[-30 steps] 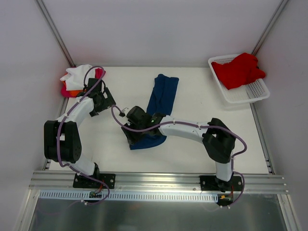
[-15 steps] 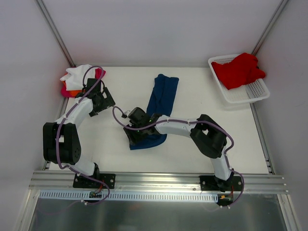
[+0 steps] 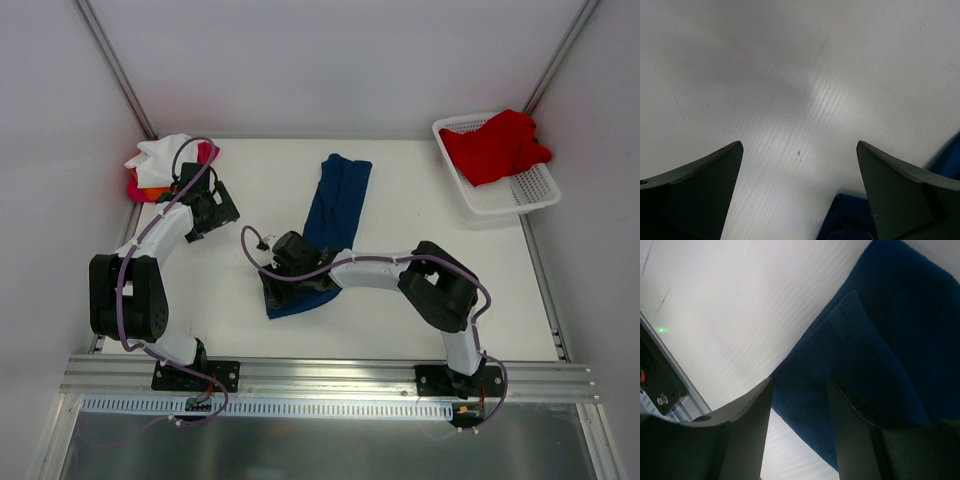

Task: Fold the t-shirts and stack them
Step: Rotate the tshirt 90 degrees

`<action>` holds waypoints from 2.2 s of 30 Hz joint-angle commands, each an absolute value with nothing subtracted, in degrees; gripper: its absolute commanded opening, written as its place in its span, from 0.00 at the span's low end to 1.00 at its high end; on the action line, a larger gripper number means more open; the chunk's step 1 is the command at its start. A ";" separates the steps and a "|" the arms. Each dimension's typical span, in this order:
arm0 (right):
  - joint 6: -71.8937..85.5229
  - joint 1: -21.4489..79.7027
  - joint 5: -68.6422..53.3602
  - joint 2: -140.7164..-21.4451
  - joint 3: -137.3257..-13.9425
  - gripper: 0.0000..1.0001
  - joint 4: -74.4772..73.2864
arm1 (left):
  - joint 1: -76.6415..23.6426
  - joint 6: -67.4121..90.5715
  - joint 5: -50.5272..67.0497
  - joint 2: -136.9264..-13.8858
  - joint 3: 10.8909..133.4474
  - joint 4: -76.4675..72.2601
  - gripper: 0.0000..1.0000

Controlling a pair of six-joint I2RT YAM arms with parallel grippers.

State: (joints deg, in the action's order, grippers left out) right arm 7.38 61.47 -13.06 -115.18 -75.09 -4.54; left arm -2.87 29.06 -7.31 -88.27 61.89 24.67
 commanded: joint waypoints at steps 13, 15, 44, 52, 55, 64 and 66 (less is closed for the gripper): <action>15.91 67.85 -5.37 -92.92 -49.58 0.52 -8.43 | -2.02 27.95 -6.33 -86.92 62.23 24.35 0.99; 16.96 68.11 -3.87 -90.80 -47.04 0.52 -9.14 | -2.02 27.86 -6.24 -86.84 62.23 24.35 0.99; 21.63 70.66 6.32 -68.65 -40.86 0.53 -23.62 | -2.11 28.04 -2.73 -87.80 62.84 24.17 0.99; 14.52 70.66 14.22 -65.83 -57.01 0.55 -32.16 | -2.72 28.12 -0.71 -88.07 63.11 23.47 0.99; 11.36 67.17 16.70 -67.49 -61.42 0.57 -33.05 | -4.65 28.21 -0.18 -88.85 63.54 22.94 0.99; 5.36 47.32 6.70 -80.48 -67.50 0.56 -27.52 | -17.03 29.62 -0.52 -94.83 68.98 22.76 0.98; 4.31 44.22 3.80 -83.39 -69.51 0.56 -26.20 | -19.24 30.41 -0.79 -96.76 71.18 22.68 0.98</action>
State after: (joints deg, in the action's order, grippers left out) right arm 7.79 48.58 9.06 -80.20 -65.91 -28.53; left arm -16.03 29.36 -1.30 -95.07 66.89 23.51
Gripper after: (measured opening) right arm 0.564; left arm 0.980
